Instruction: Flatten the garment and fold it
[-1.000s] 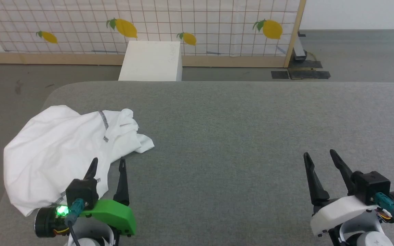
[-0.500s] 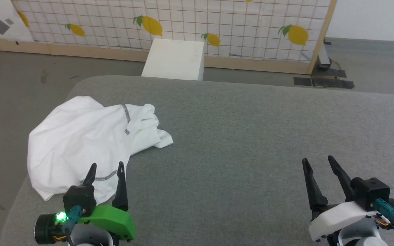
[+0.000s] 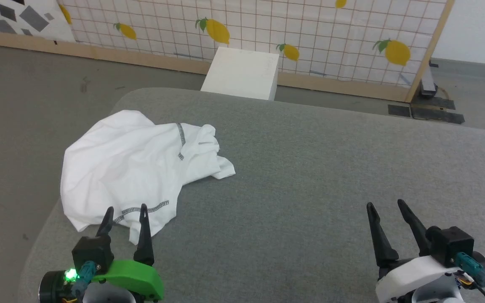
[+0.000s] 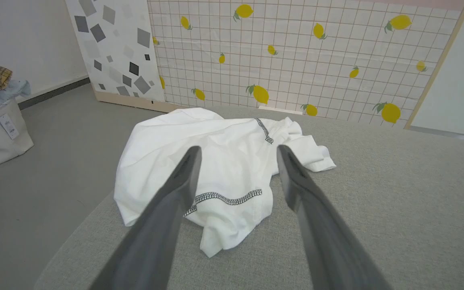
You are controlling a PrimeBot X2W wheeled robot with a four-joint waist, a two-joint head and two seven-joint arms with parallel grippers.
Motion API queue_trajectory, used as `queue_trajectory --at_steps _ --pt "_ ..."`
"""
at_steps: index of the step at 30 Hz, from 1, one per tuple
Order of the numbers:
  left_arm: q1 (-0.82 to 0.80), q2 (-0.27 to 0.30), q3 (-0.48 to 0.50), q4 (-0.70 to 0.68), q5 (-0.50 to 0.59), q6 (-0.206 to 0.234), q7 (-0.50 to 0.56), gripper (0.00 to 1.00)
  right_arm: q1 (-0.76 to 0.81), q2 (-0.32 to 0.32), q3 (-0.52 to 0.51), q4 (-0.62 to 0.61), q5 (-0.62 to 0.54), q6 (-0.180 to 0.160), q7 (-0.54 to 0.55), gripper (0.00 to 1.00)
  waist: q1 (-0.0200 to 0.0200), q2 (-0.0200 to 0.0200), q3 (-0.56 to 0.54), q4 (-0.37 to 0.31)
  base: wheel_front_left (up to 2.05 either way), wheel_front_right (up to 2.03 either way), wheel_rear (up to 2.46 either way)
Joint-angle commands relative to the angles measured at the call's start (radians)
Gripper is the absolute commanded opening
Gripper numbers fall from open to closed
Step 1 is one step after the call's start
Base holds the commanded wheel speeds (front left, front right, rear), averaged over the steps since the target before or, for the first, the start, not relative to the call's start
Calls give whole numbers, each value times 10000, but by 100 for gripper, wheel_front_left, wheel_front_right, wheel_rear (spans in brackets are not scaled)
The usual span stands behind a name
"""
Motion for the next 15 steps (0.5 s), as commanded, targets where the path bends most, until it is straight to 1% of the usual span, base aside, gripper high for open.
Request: queue_trajectory --at_steps 1,15 --pt "218 -12 -1 -5 -69 47 -120 100 95 -2 37 66 122 -7 -134 100 0 0 5 122 0 0 0" --pt "342 -17 -4 99 -251 117 -406 100 124 -2 196 276 106 -8 -419 100 0 0 12 654 0 0 0"
